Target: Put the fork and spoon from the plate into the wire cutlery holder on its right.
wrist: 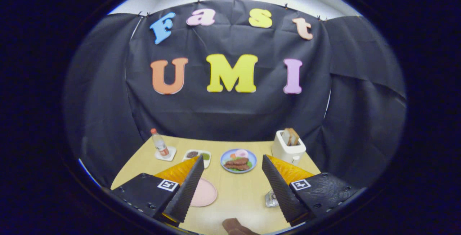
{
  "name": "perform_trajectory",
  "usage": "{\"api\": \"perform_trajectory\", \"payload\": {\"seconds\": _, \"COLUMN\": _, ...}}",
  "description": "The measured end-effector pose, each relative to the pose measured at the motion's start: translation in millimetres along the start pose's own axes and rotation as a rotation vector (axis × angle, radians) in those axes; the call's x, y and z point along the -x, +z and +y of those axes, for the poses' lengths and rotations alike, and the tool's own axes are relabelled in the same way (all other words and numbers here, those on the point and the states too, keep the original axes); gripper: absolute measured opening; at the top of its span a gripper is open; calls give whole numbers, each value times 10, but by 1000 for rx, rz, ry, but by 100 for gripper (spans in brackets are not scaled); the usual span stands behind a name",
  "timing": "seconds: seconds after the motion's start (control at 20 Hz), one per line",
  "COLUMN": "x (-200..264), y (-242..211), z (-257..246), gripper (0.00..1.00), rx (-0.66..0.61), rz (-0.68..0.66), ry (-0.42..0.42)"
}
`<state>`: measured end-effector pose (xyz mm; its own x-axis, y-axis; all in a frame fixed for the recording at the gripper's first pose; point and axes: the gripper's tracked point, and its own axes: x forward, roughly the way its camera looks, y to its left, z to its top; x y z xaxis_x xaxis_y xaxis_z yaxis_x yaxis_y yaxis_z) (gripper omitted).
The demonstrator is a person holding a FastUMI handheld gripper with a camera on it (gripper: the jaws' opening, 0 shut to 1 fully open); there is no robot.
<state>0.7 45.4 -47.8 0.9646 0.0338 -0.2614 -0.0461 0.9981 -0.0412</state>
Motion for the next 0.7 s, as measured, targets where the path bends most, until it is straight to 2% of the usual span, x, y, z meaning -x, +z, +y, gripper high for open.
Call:
{"api": "perform_trajectory", "payload": {"seconds": 0.15, "x": 309, "y": 221, "z": 188, "gripper": 97, "rx": -30, "rz": -147, "ry": 29}}
{"api": "perform_trajectory", "payload": {"seconds": 0.3, "x": 618, "y": 407, "z": 193, "gripper": 97, "rx": 25, "rz": -286, "ry": 15}}
{"api": "perform_trajectory", "payload": {"seconds": 0.5, "x": 977, "y": 458, "z": 175, "gripper": 96, "rx": 42, "rz": -319, "ry": -3}}
{"api": "perform_trajectory", "payload": {"seconds": 0.7, "x": 1044, "y": 457, "z": -34, "gripper": 95, "rx": 13, "rz": -318, "ry": -57}}
